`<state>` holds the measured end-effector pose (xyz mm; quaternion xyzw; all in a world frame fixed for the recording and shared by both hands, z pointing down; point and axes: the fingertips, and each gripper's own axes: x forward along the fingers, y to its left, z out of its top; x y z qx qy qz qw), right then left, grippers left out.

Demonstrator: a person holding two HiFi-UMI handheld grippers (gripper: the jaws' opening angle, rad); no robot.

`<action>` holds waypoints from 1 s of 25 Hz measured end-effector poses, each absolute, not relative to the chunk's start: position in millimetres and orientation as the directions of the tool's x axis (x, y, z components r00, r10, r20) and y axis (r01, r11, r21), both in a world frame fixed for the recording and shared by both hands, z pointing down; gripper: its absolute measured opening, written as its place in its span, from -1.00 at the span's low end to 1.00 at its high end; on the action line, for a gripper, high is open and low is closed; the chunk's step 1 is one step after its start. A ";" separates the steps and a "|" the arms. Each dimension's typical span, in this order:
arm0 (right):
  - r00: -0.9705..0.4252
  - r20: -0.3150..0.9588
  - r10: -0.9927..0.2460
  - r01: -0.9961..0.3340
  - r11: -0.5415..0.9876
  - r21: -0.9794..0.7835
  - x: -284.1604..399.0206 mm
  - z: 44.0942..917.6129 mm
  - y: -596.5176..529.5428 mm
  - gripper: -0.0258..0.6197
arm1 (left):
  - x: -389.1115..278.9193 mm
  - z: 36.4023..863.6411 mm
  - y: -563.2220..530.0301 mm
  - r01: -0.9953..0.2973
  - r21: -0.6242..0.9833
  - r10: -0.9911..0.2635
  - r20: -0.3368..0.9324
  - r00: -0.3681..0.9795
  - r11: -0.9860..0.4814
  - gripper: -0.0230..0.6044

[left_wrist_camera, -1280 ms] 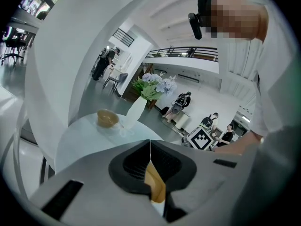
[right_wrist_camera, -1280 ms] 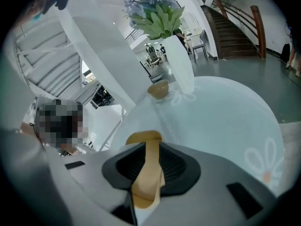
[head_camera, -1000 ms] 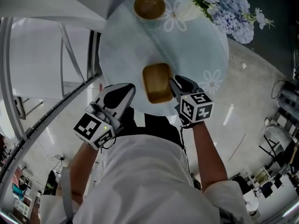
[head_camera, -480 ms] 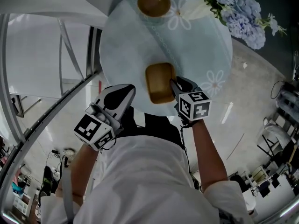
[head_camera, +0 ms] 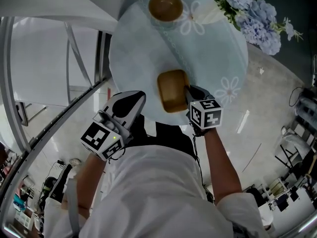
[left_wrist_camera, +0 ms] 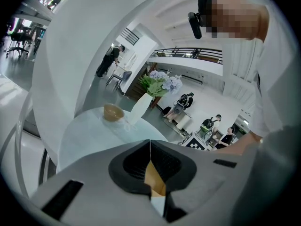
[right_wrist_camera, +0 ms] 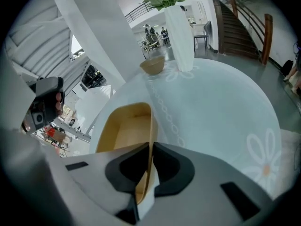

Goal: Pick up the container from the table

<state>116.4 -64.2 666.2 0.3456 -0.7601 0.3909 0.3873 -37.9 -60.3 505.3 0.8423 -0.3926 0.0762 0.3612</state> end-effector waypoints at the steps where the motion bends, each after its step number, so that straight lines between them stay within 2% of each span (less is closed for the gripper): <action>1: -0.459 0.859 -0.225 -0.830 0.454 -0.325 116.9 665.5 -64.6 -0.81 | -38.1 503.8 -61.2 -0.717 0.547 -0.608 0.410 0.680 -0.432 -0.86; 16: -0.493 0.807 -0.325 -0.851 0.372 -0.370 124.3 627.4 -81.1 -0.84 | -45.0 464.9 -70.2 -0.721 0.493 -0.627 0.377 0.682 -0.487 -0.86; 25: -0.497 0.748 -0.440 -0.862 0.348 -0.368 130.6 571.5 -95.8 -0.84 | -43.2 426.9 -76.4 -0.709 0.439 -0.633 0.334 0.699 -0.551 -0.86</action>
